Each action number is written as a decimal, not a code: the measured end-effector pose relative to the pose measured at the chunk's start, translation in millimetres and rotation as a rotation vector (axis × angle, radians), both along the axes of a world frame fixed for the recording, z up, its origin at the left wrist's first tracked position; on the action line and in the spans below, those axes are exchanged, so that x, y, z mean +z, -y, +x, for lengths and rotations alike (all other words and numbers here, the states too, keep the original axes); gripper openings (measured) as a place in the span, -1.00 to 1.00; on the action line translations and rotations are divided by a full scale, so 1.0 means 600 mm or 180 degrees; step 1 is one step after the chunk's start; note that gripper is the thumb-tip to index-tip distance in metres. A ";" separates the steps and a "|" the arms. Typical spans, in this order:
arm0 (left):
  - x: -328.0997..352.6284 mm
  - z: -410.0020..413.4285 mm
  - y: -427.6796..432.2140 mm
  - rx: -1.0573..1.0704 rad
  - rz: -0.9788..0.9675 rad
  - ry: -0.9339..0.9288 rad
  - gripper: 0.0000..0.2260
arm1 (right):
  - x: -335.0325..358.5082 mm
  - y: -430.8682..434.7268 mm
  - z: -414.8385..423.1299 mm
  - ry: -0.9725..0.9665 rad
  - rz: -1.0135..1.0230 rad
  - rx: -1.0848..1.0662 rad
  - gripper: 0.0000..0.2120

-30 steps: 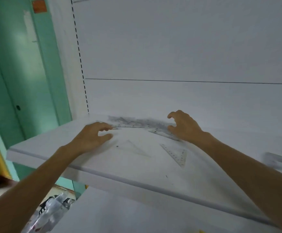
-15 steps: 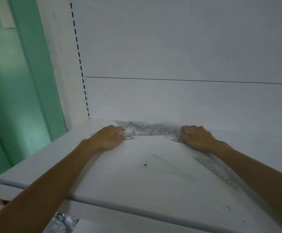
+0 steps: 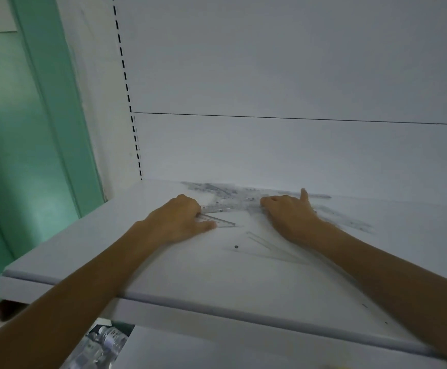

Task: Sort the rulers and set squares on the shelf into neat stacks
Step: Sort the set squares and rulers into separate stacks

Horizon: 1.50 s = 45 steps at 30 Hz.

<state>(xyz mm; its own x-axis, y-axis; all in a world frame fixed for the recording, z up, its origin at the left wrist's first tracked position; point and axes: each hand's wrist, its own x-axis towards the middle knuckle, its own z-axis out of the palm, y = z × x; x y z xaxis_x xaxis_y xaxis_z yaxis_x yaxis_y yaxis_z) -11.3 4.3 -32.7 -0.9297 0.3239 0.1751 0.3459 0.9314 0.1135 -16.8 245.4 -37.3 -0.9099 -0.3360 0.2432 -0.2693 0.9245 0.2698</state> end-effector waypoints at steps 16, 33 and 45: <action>-0.001 0.059 -0.015 -0.0327 -0.0862 -0.0770 -0.66 | 0.023 -0.001 0.050 -0.0610 -0.0178 0.0280 -0.88; 0.040 0.066 -0.273 -0.0729 0.0473 -0.0180 -0.72 | 0.023 -0.265 0.157 -0.0789 -0.1465 -0.0835 -0.65; 0.040 0.165 -0.688 -0.1968 0.0899 -0.0166 -0.73 | 0.020 -0.667 0.339 -0.0710 -0.1480 -0.1461 -0.67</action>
<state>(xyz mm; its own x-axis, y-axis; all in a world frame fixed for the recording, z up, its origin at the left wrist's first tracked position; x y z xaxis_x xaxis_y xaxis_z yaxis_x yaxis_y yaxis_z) 87.5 417.4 -8.7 -0.5765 0.7282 0.3706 0.8166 0.4980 0.2918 186.3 645.8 -25.4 -0.8467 0.2558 0.4666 0.1928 0.9648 -0.1790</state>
